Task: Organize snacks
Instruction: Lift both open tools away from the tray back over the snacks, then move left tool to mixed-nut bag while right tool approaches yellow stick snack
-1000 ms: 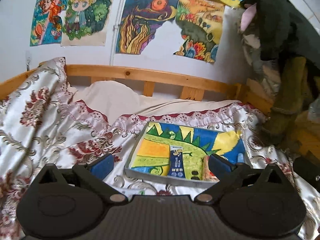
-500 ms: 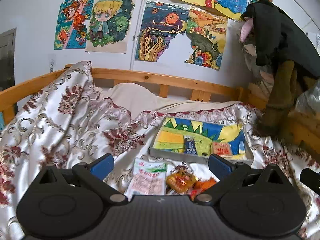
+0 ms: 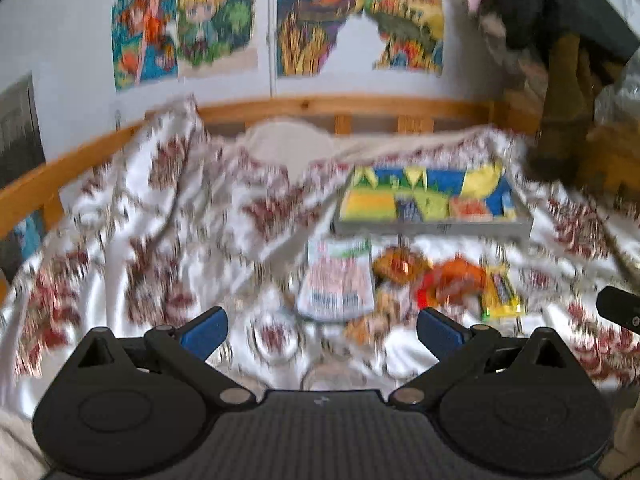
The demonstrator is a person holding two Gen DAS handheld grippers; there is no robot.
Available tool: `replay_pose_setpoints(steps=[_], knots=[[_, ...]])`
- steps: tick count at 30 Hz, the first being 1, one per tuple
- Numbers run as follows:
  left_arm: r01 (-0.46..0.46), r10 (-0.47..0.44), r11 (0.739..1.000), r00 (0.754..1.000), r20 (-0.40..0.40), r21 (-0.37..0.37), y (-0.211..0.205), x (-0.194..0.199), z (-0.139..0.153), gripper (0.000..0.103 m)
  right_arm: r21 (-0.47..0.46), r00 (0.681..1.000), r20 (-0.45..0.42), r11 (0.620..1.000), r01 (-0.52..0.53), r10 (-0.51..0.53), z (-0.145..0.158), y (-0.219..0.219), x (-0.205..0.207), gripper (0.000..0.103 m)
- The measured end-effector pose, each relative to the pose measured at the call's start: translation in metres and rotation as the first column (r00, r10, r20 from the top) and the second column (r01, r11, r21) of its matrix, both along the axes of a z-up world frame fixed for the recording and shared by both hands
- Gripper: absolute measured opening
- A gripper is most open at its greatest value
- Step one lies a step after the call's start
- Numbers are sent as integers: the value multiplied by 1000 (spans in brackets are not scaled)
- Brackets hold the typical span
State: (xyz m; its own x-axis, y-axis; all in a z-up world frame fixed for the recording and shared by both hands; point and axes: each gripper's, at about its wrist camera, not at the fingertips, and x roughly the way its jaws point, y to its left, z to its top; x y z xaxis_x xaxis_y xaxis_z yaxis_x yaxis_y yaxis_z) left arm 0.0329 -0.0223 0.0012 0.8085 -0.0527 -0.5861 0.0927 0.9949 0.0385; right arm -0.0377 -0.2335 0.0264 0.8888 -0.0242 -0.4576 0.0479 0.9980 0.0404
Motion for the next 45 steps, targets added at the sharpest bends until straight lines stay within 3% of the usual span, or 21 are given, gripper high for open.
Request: replay_pose_setpoints(steps=[4, 7, 19, 24, 31, 36, 40, 45], knots=[[0, 3, 1000, 996, -92, 24, -1, 3, -15, 103, -29, 1000, -22, 999, -16, 16, -3, 5, 1, 102], [0, 5, 999, 996, -94, 49, -2, 1, -17, 103, -35, 999, -51, 999, -16, 14, -4, 7, 4, 102], [-7, 10, 1000, 995, -95, 31, 3, 5, -12, 103, -20, 994, -113, 1000, -6, 3, -9, 4, 15, 102], [-12, 15, 1000, 991, -134, 26, 3, 12, -13, 103, -15, 988, -152, 1000, 8, -10, -11, 3, 23, 102], [-11, 14, 1000, 979, -202, 18, 6, 34, -16, 103, 12, 978, -210, 1000, 16, -13, -12, -2, 40, 102], [-31, 48, 996, 979, -198, 88, 1, 58, -16, 103, 25, 971, -241, 1000, -5, 11, -13, -5, 60, 102], [0, 23, 993, 980, -198, 119, -1, 75, -15, 103, 48, 963, -269, 999, -25, 37, -13, -9, 78, 102], [36, -16, 994, 981, -194, 103, 3, 102, -14, 103, 14, 957, -285, 999, -43, 45, -16, -10, 102, 102]])
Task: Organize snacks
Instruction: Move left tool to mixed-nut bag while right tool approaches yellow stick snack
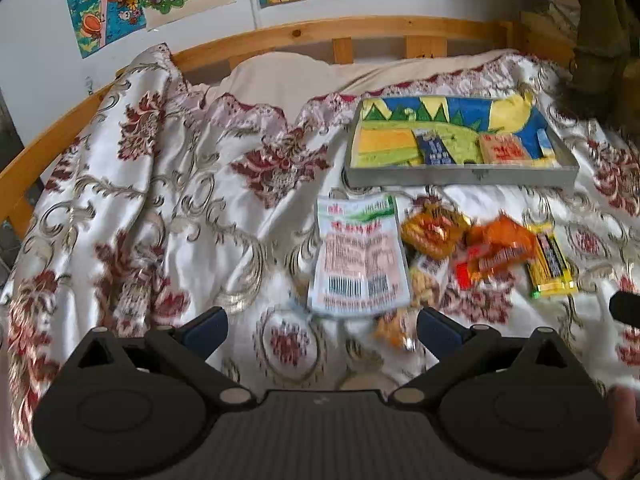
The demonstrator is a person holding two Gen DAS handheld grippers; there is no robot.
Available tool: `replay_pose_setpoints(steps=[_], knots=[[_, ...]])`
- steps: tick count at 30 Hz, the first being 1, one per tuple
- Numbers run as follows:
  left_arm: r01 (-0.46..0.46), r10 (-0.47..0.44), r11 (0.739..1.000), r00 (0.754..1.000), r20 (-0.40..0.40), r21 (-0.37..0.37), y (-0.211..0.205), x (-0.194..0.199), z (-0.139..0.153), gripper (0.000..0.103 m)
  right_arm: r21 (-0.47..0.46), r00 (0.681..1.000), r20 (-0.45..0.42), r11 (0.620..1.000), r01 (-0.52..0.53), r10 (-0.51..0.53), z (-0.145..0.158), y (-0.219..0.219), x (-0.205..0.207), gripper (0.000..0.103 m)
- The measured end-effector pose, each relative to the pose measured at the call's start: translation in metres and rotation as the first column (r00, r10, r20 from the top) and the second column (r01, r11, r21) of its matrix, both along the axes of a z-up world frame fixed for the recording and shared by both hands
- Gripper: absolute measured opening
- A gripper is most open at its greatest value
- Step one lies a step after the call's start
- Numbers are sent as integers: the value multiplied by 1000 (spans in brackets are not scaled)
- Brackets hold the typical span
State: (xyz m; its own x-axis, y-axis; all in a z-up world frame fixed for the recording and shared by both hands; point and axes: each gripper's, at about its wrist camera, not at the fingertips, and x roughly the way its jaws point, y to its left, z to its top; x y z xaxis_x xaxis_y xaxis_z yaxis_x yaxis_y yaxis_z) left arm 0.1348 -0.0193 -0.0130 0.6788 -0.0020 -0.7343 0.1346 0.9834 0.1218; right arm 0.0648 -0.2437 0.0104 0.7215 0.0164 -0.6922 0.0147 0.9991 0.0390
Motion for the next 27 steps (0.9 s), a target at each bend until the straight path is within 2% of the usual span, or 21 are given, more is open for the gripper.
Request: replay_pose_setpoints(steps=[4, 7, 10, 13, 16, 21, 24, 27], knots=[[10, -9, 999, 1000, 25, -44, 3, 20, -1, 103, -76, 1000, 19, 997, 10, -9, -3, -3, 24, 102], [22, -18, 997, 998, 53, -75, 2, 31, -4, 103, -88, 1000, 10, 996, 23, -22, -12, -9, 44, 102], [93, -86, 992, 993, 83, -90, -4, 36, -8, 103, -65, 999, -11, 997, 30, -31, -25, -16, 59, 102], [197, -190, 978, 977, 96, -74, -17, 38, -15, 103, -46, 998, -59, 999, 25, -28, -42, -21, 74, 102], [316, -312, 947, 948, 66, -62, -32, 39, -27, 103, -37, 993, -119, 999, 20, -24, -56, -26, 90, 102], [474, -472, 879, 880, 47, -45, -52, 44, -49, 103, 81, 986, -164, 996, 33, -19, -61, -47, 106, 99], [547, -545, 837, 837, 49, -24, -61, 47, -57, 103, 109, 984, -174, 993, 45, -25, -63, -54, 108, 97], [574, -574, 819, 819, 16, 2, -69, 53, -66, 103, 107, 981, -194, 993, 47, -26, -70, -54, 110, 95]])
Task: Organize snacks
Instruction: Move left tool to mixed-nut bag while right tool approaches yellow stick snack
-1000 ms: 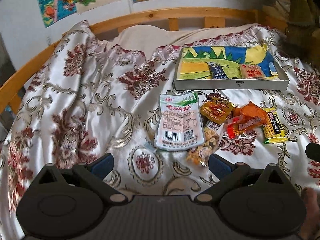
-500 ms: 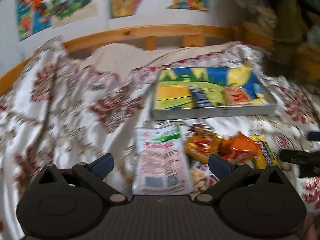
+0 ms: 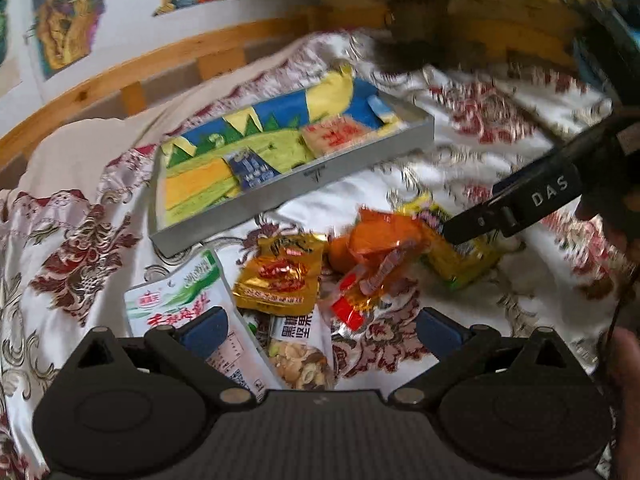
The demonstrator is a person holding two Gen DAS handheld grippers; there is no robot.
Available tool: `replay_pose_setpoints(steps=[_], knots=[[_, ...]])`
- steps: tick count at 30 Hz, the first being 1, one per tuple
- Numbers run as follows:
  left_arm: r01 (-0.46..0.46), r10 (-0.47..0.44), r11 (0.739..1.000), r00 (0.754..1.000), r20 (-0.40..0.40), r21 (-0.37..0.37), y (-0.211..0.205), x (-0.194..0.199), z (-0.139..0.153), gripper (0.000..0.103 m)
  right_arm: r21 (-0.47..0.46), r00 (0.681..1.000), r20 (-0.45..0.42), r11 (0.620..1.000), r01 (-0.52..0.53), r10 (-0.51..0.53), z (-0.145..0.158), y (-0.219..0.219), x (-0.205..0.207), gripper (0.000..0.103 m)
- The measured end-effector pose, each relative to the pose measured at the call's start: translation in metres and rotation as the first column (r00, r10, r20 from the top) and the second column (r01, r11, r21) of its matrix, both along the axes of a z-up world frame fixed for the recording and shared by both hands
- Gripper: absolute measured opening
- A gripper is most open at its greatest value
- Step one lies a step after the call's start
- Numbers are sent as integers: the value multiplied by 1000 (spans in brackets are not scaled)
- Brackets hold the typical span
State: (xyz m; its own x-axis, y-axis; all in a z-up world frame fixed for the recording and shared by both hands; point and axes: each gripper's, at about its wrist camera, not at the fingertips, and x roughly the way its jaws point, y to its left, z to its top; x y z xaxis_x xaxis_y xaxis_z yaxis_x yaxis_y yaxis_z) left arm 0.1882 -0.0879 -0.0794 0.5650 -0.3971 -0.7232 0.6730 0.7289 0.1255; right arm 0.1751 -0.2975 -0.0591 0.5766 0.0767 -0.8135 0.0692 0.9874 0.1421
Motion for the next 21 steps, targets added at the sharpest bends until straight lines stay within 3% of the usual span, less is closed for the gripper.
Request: replay_pose_setpoints(steps=[6, 10, 17, 21], knots=[[-2, 6, 999, 996, -88, 44, -2, 15, -18, 99, -31, 999, -47, 999, -18, 16, -18, 10, 7, 86], [-41, 48, 997, 993, -110, 65, 2, 23, -21, 93, -56, 998, -45, 998, -42, 40, -25, 19, 9, 86], [-73, 76, 997, 981, -180, 25, 6, 29, -16, 83, -134, 996, -55, 988, -81, 74, -35, 33, 22, 85], [-67, 64, 998, 976, -207, -7, 5, 26, -12, 81, -191, 992, -72, 975, -113, 101, -32, 37, 19, 61]])
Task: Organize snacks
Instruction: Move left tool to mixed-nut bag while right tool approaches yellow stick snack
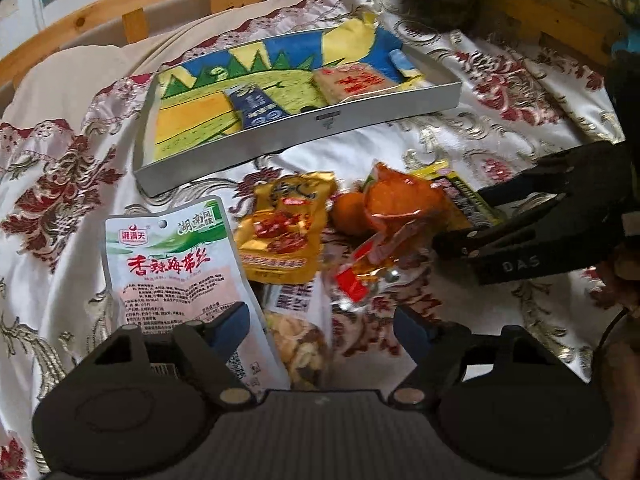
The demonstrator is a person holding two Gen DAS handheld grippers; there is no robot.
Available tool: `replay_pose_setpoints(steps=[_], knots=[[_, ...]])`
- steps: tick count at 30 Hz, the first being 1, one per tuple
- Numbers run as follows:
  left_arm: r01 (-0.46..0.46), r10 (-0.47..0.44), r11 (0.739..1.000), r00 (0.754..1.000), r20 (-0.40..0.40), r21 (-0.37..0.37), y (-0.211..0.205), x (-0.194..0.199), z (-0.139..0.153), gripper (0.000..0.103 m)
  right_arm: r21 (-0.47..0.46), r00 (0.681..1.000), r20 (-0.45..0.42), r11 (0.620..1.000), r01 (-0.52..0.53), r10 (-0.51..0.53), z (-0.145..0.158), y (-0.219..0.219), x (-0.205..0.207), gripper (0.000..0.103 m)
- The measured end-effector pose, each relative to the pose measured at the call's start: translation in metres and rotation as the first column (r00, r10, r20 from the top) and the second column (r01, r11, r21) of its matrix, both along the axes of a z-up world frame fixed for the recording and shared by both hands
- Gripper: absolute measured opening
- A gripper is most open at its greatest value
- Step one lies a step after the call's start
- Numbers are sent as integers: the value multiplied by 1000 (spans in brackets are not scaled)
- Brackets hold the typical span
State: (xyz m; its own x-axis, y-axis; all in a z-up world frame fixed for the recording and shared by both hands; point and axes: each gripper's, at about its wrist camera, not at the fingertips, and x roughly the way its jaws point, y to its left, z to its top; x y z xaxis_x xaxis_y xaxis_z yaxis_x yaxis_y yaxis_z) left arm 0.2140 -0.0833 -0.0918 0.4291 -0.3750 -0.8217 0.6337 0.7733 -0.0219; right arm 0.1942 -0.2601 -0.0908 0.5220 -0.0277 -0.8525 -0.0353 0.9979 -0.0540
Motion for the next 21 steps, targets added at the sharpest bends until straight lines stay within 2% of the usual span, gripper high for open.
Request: replay_pose_setpoints(steps=[4, 6, 8, 12, 15, 17, 21], knots=[[2, -4, 998, 999, -39, -61, 0, 0, 6, 76, 0, 1000, -13, 1000, -4, 4, 3, -1, -4, 58], [10, -13, 997, 999, -35, -74, -1, -1, 6, 75, 6, 1000, -14, 1000, 2, -1, 3, -1, -4, 58], [26, -26, 998, 1000, -6, -61, -2, -3, 4, 79, 13, 1000, -13, 1000, 8, -8, 2, -1, -3, 58], [45, -45, 999, 998, 46, 13, -4, -3, -3, 80, 20, 1000, -13, 1000, 13, -12, 2, -2, -3, 58], [-2, 2, 1000, 999, -43, 1, 3, 8, -9, 77, 28, 1000, -12, 999, 17, -17, 2, -3, -3, 58], [-39, 35, 999, 991, -127, -25, 9, 16, -14, 71, 44, 1000, -14, 999, 21, -21, 3, -4, -3, 58], [-47, 39, 998, 987, -155, -49, 13, 17, -15, 70, 78, 1000, -21, 997, 15, -13, 6, -5, -7, 56]])
